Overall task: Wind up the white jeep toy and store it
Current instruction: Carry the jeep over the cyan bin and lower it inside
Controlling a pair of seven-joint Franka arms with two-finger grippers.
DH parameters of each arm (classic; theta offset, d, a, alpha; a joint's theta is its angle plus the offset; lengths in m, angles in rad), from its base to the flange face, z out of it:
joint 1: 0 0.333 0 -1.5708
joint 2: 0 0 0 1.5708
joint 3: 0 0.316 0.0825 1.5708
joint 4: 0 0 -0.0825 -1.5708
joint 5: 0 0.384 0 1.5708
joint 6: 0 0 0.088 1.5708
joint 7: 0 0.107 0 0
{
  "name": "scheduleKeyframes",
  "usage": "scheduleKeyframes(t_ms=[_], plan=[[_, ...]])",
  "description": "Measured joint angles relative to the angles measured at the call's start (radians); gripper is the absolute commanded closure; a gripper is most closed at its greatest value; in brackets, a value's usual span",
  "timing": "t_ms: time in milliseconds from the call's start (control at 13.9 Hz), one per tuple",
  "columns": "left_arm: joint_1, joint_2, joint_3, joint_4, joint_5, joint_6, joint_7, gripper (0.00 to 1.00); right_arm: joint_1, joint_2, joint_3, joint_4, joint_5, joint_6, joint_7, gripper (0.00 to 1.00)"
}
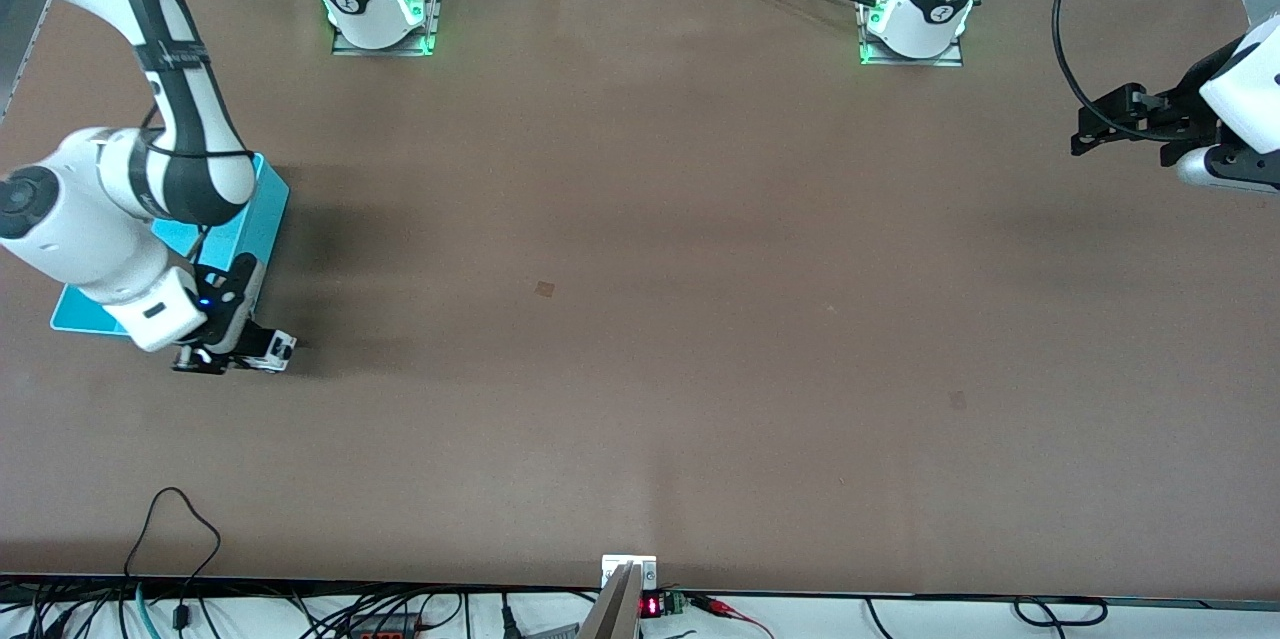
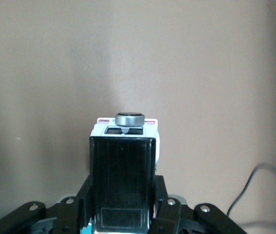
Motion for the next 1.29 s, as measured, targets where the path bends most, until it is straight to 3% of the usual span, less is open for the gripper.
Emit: scheduleKeyframes(t_ms=[358, 789, 1004, 1291], plan=[[0.000, 0.000, -0.001, 0.003, 0.000, 0.000, -0.001, 0.00, -0.006, -0.074, -0.096, -0.002, -0.001, -0.223, 0.458, 1.00], [-0.022, 0.002, -0.013, 0.003, 0.076, 0.031, -0.153, 0.00, -0.009, -0.080, -0.222, -0.078, -0.001, -0.266, 0.853, 1.00], [-0.025, 0.011, -0.016, 0.003, 0.078, 0.042, -0.114, 0.00, -0.009, -0.078, -0.268, -0.181, -0.001, -0.200, 0.978, 1.00], [-0.020, 0.012, -0.015, 0.003, 0.078, 0.048, -0.062, 0.00, -0.010, -0.076, -0.328, -0.351, -0.001, 0.034, 0.990, 1.00]])
